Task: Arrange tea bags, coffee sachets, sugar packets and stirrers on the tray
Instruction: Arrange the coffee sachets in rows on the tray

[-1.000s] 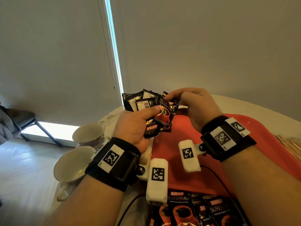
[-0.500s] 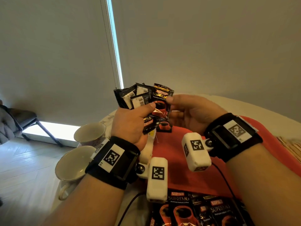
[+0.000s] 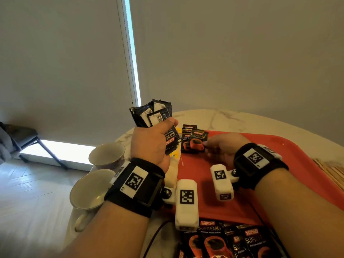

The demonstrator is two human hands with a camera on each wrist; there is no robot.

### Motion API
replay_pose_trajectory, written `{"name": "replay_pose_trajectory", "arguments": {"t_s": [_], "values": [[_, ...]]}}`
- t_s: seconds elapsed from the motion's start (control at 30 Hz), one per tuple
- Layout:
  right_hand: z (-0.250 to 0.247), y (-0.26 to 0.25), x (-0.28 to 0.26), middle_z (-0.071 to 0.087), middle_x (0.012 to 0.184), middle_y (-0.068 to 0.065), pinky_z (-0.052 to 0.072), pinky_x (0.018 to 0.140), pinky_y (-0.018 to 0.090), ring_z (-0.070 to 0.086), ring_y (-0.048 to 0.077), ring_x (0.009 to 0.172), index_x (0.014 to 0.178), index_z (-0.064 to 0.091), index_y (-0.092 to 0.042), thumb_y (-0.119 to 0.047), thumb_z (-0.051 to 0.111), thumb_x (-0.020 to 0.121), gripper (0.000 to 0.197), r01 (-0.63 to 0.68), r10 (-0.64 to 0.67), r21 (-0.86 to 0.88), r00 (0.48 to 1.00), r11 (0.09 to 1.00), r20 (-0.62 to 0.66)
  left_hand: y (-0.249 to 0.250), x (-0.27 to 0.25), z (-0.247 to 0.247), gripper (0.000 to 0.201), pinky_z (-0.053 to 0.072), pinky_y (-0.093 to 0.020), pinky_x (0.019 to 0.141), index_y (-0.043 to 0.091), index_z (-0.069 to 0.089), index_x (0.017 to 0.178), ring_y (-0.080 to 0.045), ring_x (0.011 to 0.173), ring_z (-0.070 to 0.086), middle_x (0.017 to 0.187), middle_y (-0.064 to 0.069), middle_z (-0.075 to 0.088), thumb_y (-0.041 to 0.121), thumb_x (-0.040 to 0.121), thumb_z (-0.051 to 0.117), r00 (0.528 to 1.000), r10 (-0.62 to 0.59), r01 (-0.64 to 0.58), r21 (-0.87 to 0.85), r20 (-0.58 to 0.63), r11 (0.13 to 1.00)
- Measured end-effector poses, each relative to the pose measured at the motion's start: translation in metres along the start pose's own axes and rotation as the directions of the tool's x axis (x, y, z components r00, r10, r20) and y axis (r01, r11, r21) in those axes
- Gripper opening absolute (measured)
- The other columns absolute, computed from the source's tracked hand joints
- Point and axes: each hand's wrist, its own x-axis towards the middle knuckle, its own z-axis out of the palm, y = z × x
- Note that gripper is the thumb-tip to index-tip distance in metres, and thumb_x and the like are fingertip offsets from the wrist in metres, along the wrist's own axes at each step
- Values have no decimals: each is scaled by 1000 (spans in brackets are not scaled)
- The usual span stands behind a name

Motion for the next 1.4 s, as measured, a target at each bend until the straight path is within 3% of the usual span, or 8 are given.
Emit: {"name": "replay_pose_trajectory", "arguments": {"t_s": [0.2,0.47,0.57,0.83,1.03,1.2,1.3,1.4], "values": [[9,-3,1,67,70,15,57,63,32,64,21,58,87,68,5,6,70,88,3,-11,17,-179,999,984,30,1,1,-1,23,61,-52,85,3,78,106,-35,97,76,99,-11,81,16,87,81,1000,5,-5,0,3,1000],[13,-4,0,73,72,16,60,61,29,69,20,60,86,71,5,2,77,84,7,-30,33,-269,999,963,5,1,0,-3,21,60,-58,92,10,79,102,-33,100,76,100,-9,81,17,83,84,1000,-5,5,26,-4,1000],[14,-6,-1,74,75,15,60,58,27,70,19,59,91,72,5,1,77,85,9,-32,35,-288,999,957,4,0,1,-3,31,61,-50,83,9,79,105,-34,100,76,101,-9,81,22,78,86,1000,-4,4,36,-1,999],[13,-5,-5,71,84,16,58,63,27,68,19,66,92,70,2,-2,71,92,4,-19,24,-271,1000,963,17,0,-2,1,19,55,-37,64,8,77,103,-23,82,76,96,-10,80,12,86,82,1000,-10,9,32,5,999],[8,-6,-9,74,93,12,61,72,37,70,21,73,102,70,-3,-13,72,92,14,39,-36,-126,999,991,25,-1,-8,5,22,53,-29,48,1,73,109,-19,62,74,91,-13,79,10,89,76,993,-106,105,17,52,994],[4,-19,-46,70,81,4,53,64,30,64,14,62,105,70,-9,-19,77,87,22,235,-255,114,944,965,209,1,-12,9,28,57,-32,50,-2,71,115,-27,69,77,96,-19,79,11,91,77,982,-165,167,-20,88,986],[5,-25,-64,71,80,2,54,60,28,65,15,64,102,67,-12,-28,84,70,40,269,-264,42,885,962,384,2,-17,9,26,59,-32,54,2,74,109,-27,75,79,94,-16,80,17,88,81,988,-124,124,4,86,992],[11,-20,-66,69,80,7,54,63,31,65,16,66,94,64,-13,-15,86,73,30,345,-280,-96,870,934,405,2,-19,9,45,63,-43,71,8,76,109,-31,85,80,95,-12,81,32,73,89,995,-70,68,35,73,997]]}}
